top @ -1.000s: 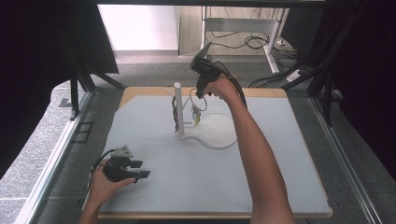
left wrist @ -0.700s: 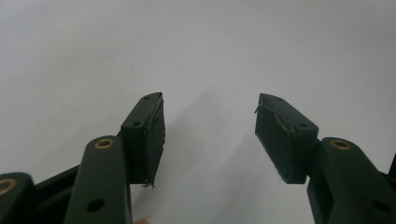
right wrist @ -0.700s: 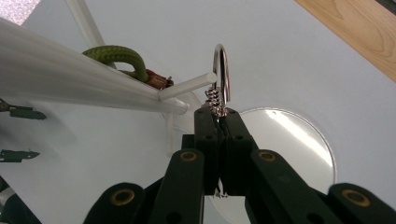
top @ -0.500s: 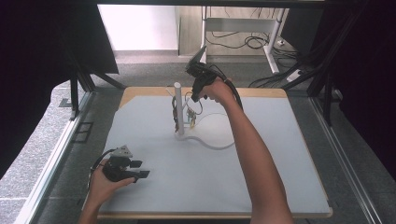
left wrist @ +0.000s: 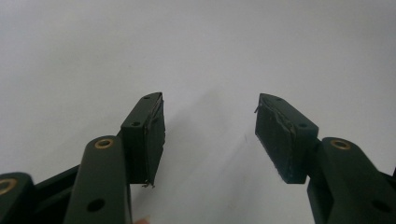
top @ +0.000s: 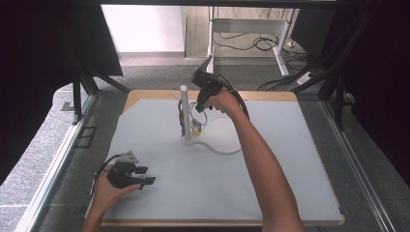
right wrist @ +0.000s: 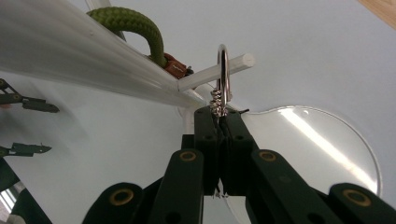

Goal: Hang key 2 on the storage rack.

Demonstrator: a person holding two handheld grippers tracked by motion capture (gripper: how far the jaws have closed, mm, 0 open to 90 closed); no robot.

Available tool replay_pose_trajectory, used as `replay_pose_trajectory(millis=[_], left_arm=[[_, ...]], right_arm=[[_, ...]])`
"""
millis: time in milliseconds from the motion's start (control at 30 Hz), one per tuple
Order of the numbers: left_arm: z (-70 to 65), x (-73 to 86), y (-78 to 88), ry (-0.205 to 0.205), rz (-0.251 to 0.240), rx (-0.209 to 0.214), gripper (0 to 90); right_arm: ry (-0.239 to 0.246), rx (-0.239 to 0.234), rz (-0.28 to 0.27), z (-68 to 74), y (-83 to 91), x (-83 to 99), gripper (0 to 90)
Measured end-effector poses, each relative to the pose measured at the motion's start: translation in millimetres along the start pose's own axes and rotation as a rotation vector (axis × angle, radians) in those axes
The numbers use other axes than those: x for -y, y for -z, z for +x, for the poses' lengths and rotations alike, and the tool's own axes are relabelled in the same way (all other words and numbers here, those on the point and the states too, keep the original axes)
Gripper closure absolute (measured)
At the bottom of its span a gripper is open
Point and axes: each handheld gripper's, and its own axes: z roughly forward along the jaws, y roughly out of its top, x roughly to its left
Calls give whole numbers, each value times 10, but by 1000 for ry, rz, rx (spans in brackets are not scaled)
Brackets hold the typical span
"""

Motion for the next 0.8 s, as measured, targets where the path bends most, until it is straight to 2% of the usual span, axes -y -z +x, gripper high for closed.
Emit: replay_pose_trajectory(millis=[200, 800], left_arm=[[-1, -4, -16, -6, 8, -2, 428], [4, -5, -20, -14, 13, -7, 428]], right_arm=[[-9, -30, -9, -4, -59, 34, 869], [9, -62, -1, 82, -152, 49, 820]])
